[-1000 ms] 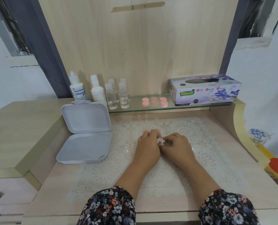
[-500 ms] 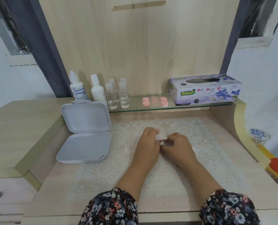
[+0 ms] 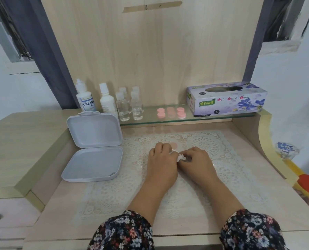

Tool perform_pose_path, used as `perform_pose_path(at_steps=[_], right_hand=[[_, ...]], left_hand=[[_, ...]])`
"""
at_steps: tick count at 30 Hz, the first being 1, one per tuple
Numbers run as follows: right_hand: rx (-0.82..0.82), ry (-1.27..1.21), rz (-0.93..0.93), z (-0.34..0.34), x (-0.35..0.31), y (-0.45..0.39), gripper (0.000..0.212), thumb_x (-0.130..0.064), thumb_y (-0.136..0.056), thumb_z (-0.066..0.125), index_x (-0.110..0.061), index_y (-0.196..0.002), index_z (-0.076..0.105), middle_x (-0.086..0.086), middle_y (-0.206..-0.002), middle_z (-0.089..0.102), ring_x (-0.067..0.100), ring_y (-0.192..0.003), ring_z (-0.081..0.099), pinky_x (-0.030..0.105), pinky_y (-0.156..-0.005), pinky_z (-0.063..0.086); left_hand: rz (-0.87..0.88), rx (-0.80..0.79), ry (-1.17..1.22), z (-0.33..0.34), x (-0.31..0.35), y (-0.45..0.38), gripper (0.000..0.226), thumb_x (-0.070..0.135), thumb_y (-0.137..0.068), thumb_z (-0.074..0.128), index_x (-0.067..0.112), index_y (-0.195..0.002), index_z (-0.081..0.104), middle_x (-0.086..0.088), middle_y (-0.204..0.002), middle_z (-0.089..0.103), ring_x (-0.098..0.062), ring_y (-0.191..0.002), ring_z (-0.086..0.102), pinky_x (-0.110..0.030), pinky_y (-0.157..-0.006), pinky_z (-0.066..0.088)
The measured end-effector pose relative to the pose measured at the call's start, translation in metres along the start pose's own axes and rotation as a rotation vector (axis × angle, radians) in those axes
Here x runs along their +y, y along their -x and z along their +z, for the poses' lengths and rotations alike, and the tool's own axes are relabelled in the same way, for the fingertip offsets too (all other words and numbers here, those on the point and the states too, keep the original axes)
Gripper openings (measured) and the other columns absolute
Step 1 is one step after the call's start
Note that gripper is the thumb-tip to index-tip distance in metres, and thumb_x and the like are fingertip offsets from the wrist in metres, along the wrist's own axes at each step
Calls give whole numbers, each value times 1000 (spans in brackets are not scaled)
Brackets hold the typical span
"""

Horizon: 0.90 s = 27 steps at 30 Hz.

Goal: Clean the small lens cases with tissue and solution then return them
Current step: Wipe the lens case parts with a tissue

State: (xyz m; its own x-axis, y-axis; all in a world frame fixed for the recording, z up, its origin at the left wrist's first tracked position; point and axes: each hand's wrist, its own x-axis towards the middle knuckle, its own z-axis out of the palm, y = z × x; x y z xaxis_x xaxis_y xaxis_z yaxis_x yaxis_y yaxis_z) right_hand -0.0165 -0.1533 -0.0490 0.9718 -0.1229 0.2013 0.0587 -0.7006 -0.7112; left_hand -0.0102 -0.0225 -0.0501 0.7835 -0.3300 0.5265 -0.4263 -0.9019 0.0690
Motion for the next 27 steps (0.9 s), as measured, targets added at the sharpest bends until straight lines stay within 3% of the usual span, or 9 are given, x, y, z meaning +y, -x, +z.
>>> perform_pose_path(at_steps=[3, 6, 8, 10, 12, 14, 17, 21, 27], right_hand=[[7, -4, 1, 0, -1, 0, 11, -32, -80, 59, -27, -78, 69, -12, -91, 57, 17, -98, 50, 36, -82, 46], [-4, 16, -8, 0, 0, -1, 15, -36, -82, 63, -25, -88, 71, -12, -95, 57, 15, -100, 48, 34, -83, 45], [-12, 30, -15, -1, 0, -1, 21, -38, -83, 64, -30, -101, 71, -14, -98, 55, 12, -102, 45, 30, -85, 42], [-13, 29, -20, -1, 0, -2, 25, -39, -83, 64, -32, -105, 71, -16, -97, 53, 11, -103, 45, 29, -85, 42], [-15, 27, -20, -1, 1, -2, 25, -39, -82, 65, -33, -106, 71, -17, -96, 52, 11, -103, 46, 30, -85, 43], [-11, 16, -19, 0, 2, -2, 25, -39, -82, 65, -31, -104, 71, -17, -95, 52, 11, -102, 47, 30, -85, 43], [11, -1, -25, 1, 3, -2, 16, -36, -81, 64, -26, -91, 72, -16, -89, 54, 14, -97, 50, 31, -80, 45], [2, -37, -15, 2, 4, -3, 14, -34, -79, 64, -22, -73, 68, -13, -85, 55, 16, -91, 52, 35, -76, 47], [-12, -30, -22, 0, 5, -2, 15, -32, -81, 63, -19, -74, 65, -9, -87, 55, 17, -91, 50, 32, -74, 44]], left_hand=[[-40, -57, 54, 1, 1, -3, 31, 13, -80, 41, 15, -94, 69, -3, -104, 59, -26, -99, 49, -35, -83, 41], [-170, -66, 191, -1, -4, -7, 27, 13, -96, 41, 7, -116, 58, -6, -126, 49, -27, -117, 37, -33, -98, 33], [-294, 89, 319, -6, -6, -6, 19, 7, -93, 51, 4, -109, 62, -9, -116, 54, -28, -108, 41, -39, -92, 40], [-363, 285, 387, -7, -9, -2, 16, 3, -87, 61, 8, -101, 67, -6, -101, 57, -24, -95, 44, -37, -78, 46], [-321, 354, 397, -5, -10, -1, 25, -3, -81, 64, 12, -100, 69, -2, -94, 60, -20, -88, 45, -30, -71, 44], [-206, 326, 398, -4, -7, -2, 29, -6, -75, 60, 11, -96, 71, -1, -90, 65, -17, -87, 46, -24, -71, 41], [-64, 249, 403, -3, -2, -1, 26, 0, -74, 59, 13, -90, 75, 2, -81, 69, -15, -82, 49, -29, -65, 47], [7, 180, 353, -5, 1, 1, 38, -6, -62, 71, 16, -93, 77, -2, -66, 55, -21, -61, 52, -25, -52, 45], [130, 270, 265, -9, 3, 0, 48, -5, -56, 62, 11, -99, 75, -2, -63, 56, -11, -69, 34, -25, -59, 47]])
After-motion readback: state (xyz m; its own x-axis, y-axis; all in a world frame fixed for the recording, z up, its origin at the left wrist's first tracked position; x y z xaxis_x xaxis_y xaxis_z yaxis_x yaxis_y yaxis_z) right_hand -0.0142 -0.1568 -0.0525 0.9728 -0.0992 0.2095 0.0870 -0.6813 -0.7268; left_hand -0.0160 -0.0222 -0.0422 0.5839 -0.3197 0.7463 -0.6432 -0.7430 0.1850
